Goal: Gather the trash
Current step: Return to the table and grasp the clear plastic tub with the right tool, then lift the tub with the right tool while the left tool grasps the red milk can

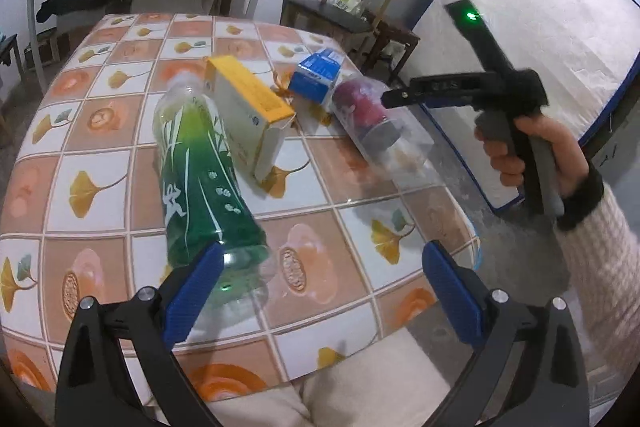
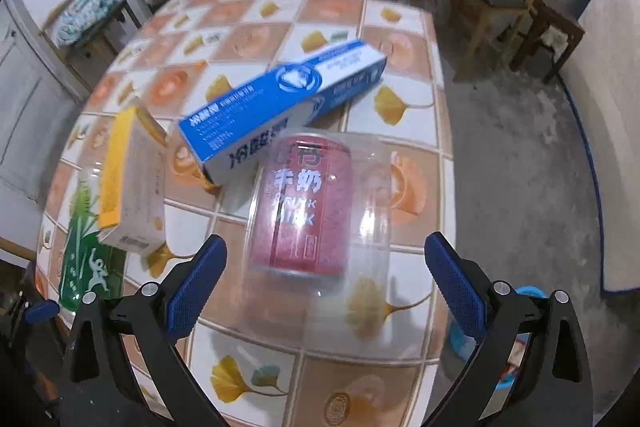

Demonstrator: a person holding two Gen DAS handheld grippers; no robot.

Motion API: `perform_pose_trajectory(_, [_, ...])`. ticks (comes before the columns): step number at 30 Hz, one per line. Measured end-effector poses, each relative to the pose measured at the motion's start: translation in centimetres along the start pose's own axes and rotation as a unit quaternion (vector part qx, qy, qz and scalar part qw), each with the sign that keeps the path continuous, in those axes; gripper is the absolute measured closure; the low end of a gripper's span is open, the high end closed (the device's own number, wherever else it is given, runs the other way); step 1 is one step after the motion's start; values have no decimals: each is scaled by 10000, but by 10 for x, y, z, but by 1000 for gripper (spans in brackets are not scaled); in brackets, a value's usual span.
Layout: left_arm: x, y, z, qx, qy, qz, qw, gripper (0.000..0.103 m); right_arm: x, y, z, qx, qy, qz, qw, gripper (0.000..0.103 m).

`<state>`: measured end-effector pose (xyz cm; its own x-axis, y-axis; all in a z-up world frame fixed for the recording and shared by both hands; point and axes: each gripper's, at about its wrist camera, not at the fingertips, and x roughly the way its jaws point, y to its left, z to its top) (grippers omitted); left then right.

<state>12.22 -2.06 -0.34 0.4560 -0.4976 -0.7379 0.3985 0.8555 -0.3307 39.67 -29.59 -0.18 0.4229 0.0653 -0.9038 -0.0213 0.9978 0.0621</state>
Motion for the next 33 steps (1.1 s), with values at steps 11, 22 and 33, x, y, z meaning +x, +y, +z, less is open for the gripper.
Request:
perform_pose_trajectory(11, [-4, 1, 3, 137, -3, -316, 9994, 6, 20, 11, 4, 16, 549, -104, 9984, 9])
perform_pose_trajectory(22, [-4, -2, 4, 184, 0, -441, 9989, 6, 16, 9, 4, 247, 386, -58, 9989, 22])
perform_pose_trajectory(33, [1, -2, 5, 139, 87, -519, 9985, 6, -1, 6, 6, 365, 44, 50, 9993, 24])
